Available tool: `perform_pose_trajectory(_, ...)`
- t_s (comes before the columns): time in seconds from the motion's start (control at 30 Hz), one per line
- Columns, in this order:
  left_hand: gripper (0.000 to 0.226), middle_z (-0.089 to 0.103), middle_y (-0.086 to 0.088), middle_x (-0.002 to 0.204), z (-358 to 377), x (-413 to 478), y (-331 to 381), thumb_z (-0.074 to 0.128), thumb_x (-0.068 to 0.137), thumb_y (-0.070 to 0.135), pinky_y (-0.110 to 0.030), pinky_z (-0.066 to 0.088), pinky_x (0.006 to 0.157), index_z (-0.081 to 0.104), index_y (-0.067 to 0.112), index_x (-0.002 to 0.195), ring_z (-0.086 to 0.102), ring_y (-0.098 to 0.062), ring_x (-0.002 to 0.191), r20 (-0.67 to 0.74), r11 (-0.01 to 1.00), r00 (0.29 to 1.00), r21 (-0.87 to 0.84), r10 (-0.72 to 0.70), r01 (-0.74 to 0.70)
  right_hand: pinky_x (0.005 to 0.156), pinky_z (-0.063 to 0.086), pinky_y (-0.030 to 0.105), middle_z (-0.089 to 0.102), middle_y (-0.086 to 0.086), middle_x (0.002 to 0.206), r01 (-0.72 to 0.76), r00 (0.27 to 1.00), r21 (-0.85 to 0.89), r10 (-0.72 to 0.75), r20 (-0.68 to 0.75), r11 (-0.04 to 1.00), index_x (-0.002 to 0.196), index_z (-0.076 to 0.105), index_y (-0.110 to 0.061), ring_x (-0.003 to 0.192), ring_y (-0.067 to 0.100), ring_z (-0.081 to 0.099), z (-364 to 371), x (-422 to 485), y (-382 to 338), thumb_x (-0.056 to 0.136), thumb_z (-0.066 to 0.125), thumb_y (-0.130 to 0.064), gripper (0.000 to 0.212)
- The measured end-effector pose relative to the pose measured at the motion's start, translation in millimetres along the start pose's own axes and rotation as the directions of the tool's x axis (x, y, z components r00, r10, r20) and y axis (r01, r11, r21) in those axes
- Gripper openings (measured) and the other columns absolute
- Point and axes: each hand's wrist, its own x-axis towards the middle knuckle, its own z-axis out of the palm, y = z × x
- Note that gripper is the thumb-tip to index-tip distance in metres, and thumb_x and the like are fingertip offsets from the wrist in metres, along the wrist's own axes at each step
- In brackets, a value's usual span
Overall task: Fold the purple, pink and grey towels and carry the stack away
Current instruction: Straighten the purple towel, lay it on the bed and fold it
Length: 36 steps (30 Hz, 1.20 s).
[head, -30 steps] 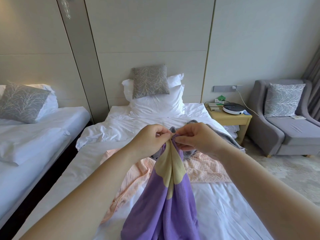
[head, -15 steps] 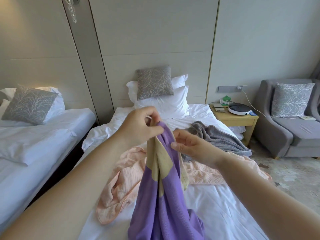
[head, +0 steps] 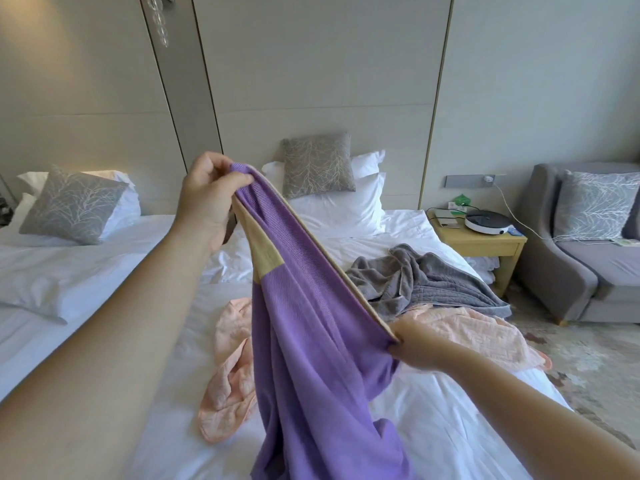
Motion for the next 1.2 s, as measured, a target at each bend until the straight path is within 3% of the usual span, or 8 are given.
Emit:
perform_pose_trajectory(0.13,0.031,0.056,-0.010,0.090,1.5,-3.5,-27.7,0.053,0.084,-0.011,-0.028,0.042,0.068,0.052,0.019,0.078,0.052,-0.020,0.080,0.041,0.984,0.993,0.148,-0.107,0.100,0.060,0.040,0.030,0.056,0.002,0.060,0.094,0.917,0.560,0.147,-0.371,0.823,0.063,0.055,-0.016,0.062,0.016,0.052,-25.2,-2.5,8.4,0.070,0.043,0.015,0.034)
perform_pose_trajectory(0.27,0.036,0.053,-0.007,0.090,18.2,-10.8,-45.1,0.044,0.085,-0.011,-0.033,0.039,0.072,0.059,0.021,0.088,0.048,-0.022,0.086,0.120,0.943,0.973,0.295,-0.199,0.157,0.064,0.043,0.015,0.059,-0.011,0.078,0.319,0.835,0.642,0.113,-0.539,0.697,0.084,0.055,-0.028,0.068,-0.001,0.053,-60.3,-7.9,-20.1,0.083,0.046,0.004,0.034)
perform_pose_trajectory(0.47,0.023,0.056,-0.001,0.063,49.6,-46.7,-52.8,0.040,0.066,0.018,-0.026,0.038,0.061,0.062,0.020,0.067,0.049,-0.010,0.056,0.300,0.909,0.928,0.408,-0.221,0.084,0.076,0.045,0.013,0.067,-0.009,0.088,0.422,0.835,0.645,0.004,-0.551,0.637,0.093,0.066,-0.018,0.079,-0.003,0.061,-68.8,-17.0,-41.0,0.085,0.043,0.010,0.037)
perform_pose_trajectory(0.67,0.029,0.056,0.026,0.054,68.2,-99.2,-86.3,0.069,0.054,0.075,-0.012,0.038,0.050,0.054,0.054,0.065,0.053,0.006,0.049,0.648,0.699,0.644,0.675,-0.407,-0.237,0.068,0.049,0.022,0.069,0.001,0.078,0.346,0.910,0.768,0.008,-0.415,0.538,0.083,0.065,-0.017,0.072,0.008,0.061,-83.1,-13.6,-39.0,0.090,0.058,-0.006,0.015)
perform_pose_trajectory(0.8,0.033,0.044,0.015,0.041,64.6,-87.0,-92.2,0.072,0.067,0.025,-0.023,0.034,0.053,0.049,0.023,0.044,0.042,0.001,0.042,0.548,0.744,0.733,0.662,-0.402,-0.087,0.054,0.035,0.021,0.050,-0.001,0.062,0.324,0.918,0.612,-0.084,-0.387,0.721,0.066,0.060,-0.024,0.057,0.008,0.042,-85.2,-16.9,-31.5,0.089,0.065,-0.024,0.024)
perform_pose_trajectory(1.0,0.011,0.045,0.008,0.043,34.8,-47.2,-55.6,0.055,0.054,0.015,-0.015,0.034,0.042,0.056,0.019,0.043,0.042,-0.006,0.041,0.412,0.871,0.834,0.466,-0.368,0.154,0.067,0.048,0.027,0.061,-0.003,0.072,0.193,0.977,0.300,-0.211,0.029,0.934,0.082,0.065,-0.010,0.064,0.004,0.051,-76.2,-30.2,-12.8,0.079,0.073,-0.021,0.014)
perform_pose_trajectory(1.1,0.012,0.043,0.006,0.042,19.7,-36.9,-48.3,0.054,0.053,0.015,-0.014,0.032,0.039,0.052,0.019,0.042,0.042,-0.008,0.040,0.354,0.872,0.863,0.456,-0.360,0.177,0.069,0.045,0.034,0.064,0.021,0.084,0.177,0.984,0.354,-0.164,-0.067,0.918,0.089,0.063,-0.001,0.071,0.014,0.051,-72.1,-28.0,-5.2,0.083,0.058,-0.007,0.011)
perform_pose_trajectory(1.2,0.013,0.043,0.006,0.041,7.5,-36.4,-51.4,0.053,0.053,0.015,-0.015,0.032,0.040,0.052,0.019,0.041,0.041,-0.009,0.040,0.318,0.853,0.865,0.479,-0.388,0.207,0.073,0.040,0.029,0.062,0.007,0.076,0.200,0.980,0.659,-0.154,-0.127,0.725,0.081,0.069,-0.012,0.075,0.015,0.051,-75.8,-27.4,-3.5,0.087,0.054,-0.002,0.018)
